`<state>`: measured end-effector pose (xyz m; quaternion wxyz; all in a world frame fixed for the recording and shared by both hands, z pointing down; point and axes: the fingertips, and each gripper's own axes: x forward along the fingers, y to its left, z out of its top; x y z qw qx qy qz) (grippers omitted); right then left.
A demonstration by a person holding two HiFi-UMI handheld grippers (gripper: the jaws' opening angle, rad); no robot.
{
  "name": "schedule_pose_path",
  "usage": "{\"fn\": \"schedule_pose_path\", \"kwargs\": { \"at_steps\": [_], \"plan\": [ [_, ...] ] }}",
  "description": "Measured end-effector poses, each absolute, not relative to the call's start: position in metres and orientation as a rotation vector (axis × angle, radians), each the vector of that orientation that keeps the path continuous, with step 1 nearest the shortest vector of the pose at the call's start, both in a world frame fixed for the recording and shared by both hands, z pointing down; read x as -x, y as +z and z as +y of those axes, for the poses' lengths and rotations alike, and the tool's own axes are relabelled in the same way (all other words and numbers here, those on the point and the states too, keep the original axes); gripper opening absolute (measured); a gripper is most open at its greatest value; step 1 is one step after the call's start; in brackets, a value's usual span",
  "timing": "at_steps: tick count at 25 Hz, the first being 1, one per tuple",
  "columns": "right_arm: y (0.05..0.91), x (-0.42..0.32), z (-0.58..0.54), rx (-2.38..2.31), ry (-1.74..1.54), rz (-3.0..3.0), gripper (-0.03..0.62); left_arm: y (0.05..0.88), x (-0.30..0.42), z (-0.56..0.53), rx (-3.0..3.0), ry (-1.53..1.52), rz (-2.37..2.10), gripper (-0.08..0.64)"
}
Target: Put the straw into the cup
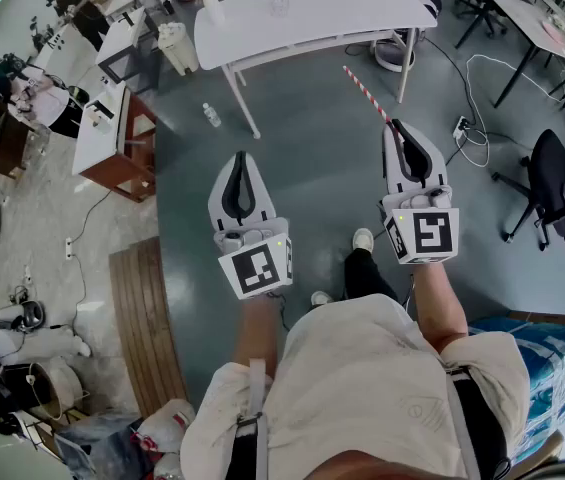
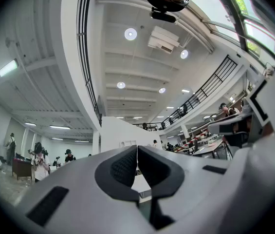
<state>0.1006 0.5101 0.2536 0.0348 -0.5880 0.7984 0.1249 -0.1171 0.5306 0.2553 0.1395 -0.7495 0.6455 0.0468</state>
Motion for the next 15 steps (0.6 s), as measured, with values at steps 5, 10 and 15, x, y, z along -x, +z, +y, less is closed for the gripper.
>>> {"fn": "schedule_pose_path", "kwargs": {
  "at_steps": [5, 10, 15],
  "plan": [
    [0.252, -0.102, 0.493, 1.806, 0.387, 2.449, 0.023, 0.252, 0.117, 0.515, 2.153, 0.149, 1.861, 0.005],
    [0.257, -0.097, 0.472, 1.796, 0.370, 2.462, 0.023, 0.257, 0.121, 0.494, 2.164, 0.132, 1.880, 0.005],
    [0.269, -0.105, 0.432, 1.794, 0.292, 2.446, 0.023, 0.263, 0.116, 0.461, 2.166, 0.108, 1.893, 0.006]
  ]
}}
